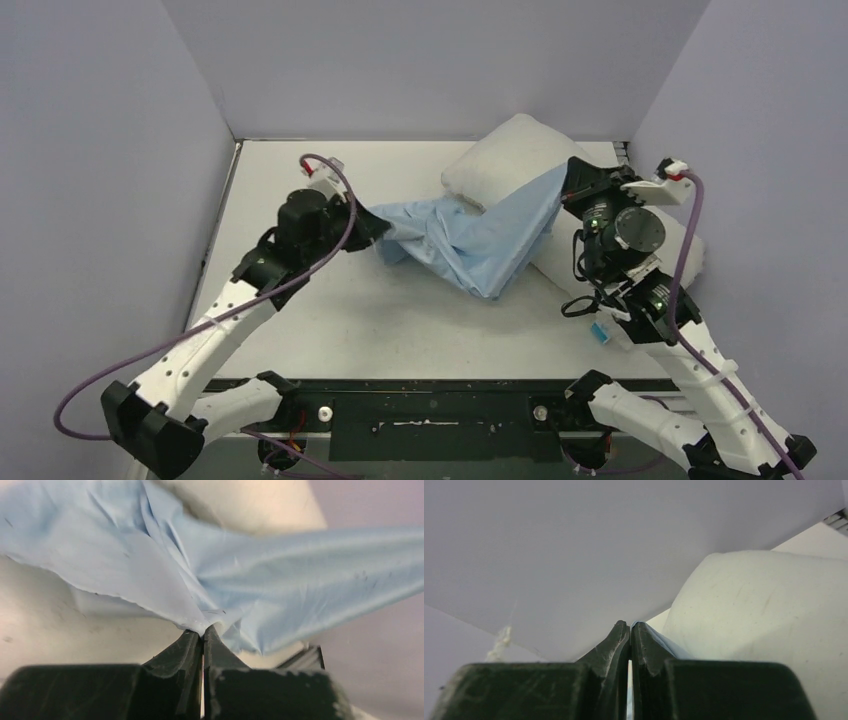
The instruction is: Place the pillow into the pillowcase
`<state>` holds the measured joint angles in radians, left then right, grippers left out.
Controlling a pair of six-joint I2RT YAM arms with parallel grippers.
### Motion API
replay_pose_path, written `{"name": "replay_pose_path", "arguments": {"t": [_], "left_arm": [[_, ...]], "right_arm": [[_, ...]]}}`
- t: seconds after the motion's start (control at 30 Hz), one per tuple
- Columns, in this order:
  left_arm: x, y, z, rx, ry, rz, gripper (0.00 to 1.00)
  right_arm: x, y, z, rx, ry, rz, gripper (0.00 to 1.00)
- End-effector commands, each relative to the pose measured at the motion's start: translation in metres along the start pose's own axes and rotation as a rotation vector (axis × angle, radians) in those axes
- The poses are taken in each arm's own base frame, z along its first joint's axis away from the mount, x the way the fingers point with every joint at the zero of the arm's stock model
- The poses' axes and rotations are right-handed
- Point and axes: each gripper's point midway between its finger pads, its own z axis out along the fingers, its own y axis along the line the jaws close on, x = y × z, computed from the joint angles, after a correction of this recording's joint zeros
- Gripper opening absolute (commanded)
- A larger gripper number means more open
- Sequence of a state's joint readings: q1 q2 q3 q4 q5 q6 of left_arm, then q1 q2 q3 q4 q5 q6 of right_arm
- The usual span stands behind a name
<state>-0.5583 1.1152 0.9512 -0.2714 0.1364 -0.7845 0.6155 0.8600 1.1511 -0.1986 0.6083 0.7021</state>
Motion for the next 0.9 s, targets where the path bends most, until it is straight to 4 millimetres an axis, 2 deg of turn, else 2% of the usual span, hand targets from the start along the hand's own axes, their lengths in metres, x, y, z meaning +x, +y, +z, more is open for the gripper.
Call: {"name": "replay_pose_path", "arguments": {"t": [0.0, 0.13, 0.27, 0.37, 0.47, 0.53, 0.63, 0.7, 0.8, 0.87], "left_arm": [[-0.083, -0.006, -0.077, -0.174, -0.278, 0.170, 0.00], [-0.137, -0.037, -0.148, -0.177, -0.502, 0.211, 0.00], [-0.165, -0.053, -0.205, -0.176, -0.660, 0.208, 0.00], [-0.178, -0.048, -0.239, -0.232, -0.757, 0.209, 0.00], [-0.183, -0.034, -0.262, -0.312, -0.827, 0.206, 0.00], [-0.181, -0.029, -0.265, -0.327, -0.835, 0.206, 0.00], [-0.173, -0.017, -0.254, -0.360, -0.804, 0.216, 0.00], [-0.164, -0.006, -0.239, -0.388, -0.763, 0.225, 0.00], [-0.148, 0.010, -0.215, -0.413, -0.689, 0.243, 0.00], [-0.137, 0.022, -0.200, -0.442, -0.641, 0.259, 0.00]], "right_arm": [[-0.097, 0.001, -0.031, 0.029, -0.222, 0.040, 0.00], [-0.153, -0.005, -0.061, 0.033, -0.350, 0.088, 0.00], [-0.197, -0.013, -0.090, 0.044, -0.439, 0.153, 0.00], [-0.215, -0.022, -0.104, 0.069, -0.479, 0.184, 0.00], [-0.219, -0.030, -0.108, 0.103, -0.491, 0.180, 0.00], [-0.213, -0.034, -0.105, 0.133, -0.476, 0.143, 0.00], [-0.193, -0.040, -0.089, 0.213, -0.426, 0.035, 0.00], [-0.167, -0.036, -0.071, 0.243, -0.337, -0.087, 0.00], [-0.108, -0.030, -0.034, 0.287, -0.165, -0.305, 0.00], [-0.077, -0.027, -0.016, 0.299, -0.065, -0.406, 0.00]]}}
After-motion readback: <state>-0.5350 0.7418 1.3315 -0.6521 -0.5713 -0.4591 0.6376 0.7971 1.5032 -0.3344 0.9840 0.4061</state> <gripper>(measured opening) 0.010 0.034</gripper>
